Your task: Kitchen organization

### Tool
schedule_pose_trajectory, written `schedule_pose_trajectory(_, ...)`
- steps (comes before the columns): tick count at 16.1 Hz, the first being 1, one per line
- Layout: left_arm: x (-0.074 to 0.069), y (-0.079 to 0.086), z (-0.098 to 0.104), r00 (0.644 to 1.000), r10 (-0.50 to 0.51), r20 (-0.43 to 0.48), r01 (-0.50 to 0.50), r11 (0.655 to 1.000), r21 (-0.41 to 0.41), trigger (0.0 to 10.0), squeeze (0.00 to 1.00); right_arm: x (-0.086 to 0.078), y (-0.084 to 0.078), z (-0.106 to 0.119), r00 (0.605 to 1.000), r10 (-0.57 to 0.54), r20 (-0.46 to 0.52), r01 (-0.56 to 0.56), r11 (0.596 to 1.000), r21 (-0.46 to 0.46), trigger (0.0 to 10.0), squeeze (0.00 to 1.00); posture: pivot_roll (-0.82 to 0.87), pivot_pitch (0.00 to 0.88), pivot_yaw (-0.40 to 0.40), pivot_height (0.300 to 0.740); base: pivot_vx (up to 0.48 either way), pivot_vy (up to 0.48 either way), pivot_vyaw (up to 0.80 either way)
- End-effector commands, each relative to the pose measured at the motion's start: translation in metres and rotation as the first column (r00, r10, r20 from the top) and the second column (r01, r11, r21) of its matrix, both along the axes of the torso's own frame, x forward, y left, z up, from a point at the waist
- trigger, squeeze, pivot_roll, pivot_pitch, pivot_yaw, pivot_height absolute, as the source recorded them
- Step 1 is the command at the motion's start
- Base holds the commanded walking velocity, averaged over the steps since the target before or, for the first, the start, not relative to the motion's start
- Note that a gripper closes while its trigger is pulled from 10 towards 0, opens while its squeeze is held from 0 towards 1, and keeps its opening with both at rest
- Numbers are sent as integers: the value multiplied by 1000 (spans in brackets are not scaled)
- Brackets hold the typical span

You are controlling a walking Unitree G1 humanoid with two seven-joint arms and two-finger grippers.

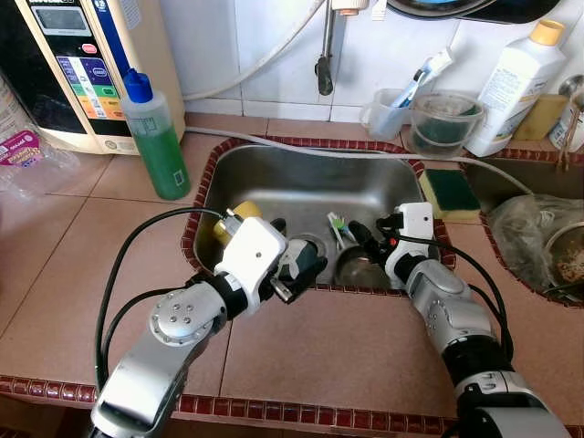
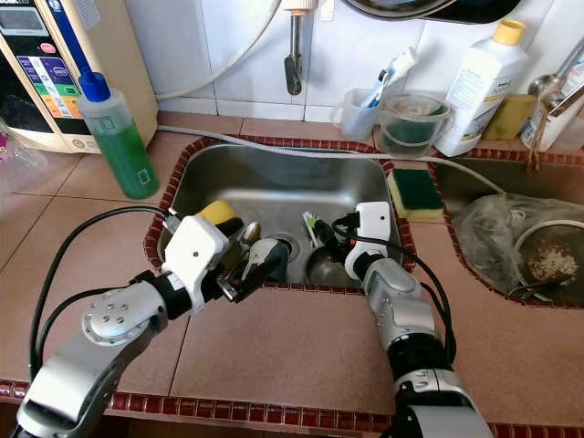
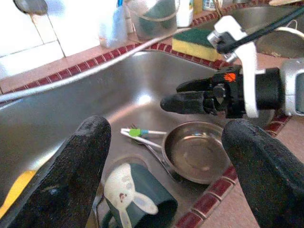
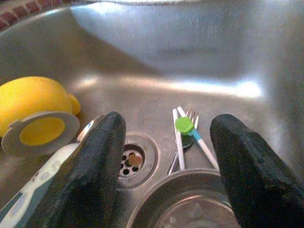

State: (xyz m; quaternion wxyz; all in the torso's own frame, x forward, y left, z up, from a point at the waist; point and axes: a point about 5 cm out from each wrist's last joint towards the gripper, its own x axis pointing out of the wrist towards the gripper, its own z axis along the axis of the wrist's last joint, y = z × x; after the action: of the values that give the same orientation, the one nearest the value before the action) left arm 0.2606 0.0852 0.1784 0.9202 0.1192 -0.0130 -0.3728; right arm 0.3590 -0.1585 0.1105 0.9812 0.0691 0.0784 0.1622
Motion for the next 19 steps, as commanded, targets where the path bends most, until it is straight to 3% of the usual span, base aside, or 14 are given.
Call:
schedule_pose_trajectory(1,4,2,2,999,23,26,-23,1000,2,10000,0,-3,-3,-3,1000,-19,11,19,1000,3,10000,1000,-73,114,27,740,0,0,0)
schedule_pose_trajectory(5,26,17,0,984,169,62,-168,985,-27,10000,0,-3,4,23,982,-43,185,24,994,104,10000,1000,-88,67,35,740,0,0,0)
schedule_pose_trajectory(9,46,32,-8,964,267,-10,-266,952,-153,10000,0,-4,13,41,949,-76,306,33,989,143,10000,1000,-122,26,53,740,0,0,0)
schedule_pose_trajectory(12,48,35,-22,954,297,-37,-299,937,-183,10000,0,-14,16,40,933,-103,346,59,989,136,10000,1000,-120,5,58,740,0,0,0)
schedule_pose_trajectory(14,49,39,-29,935,352,-43,-352,907,-230,10000,0,-24,21,34,928,-101,358,63,991,116,10000,1000,-115,0,47,740,0,0,0)
schedule_pose_trajectory(19,43,45,-38,899,438,7,-421,868,-263,10000,0,-36,33,33,910,-88,405,74,996,49,10000,1000,-94,0,22,740,0,0,0)
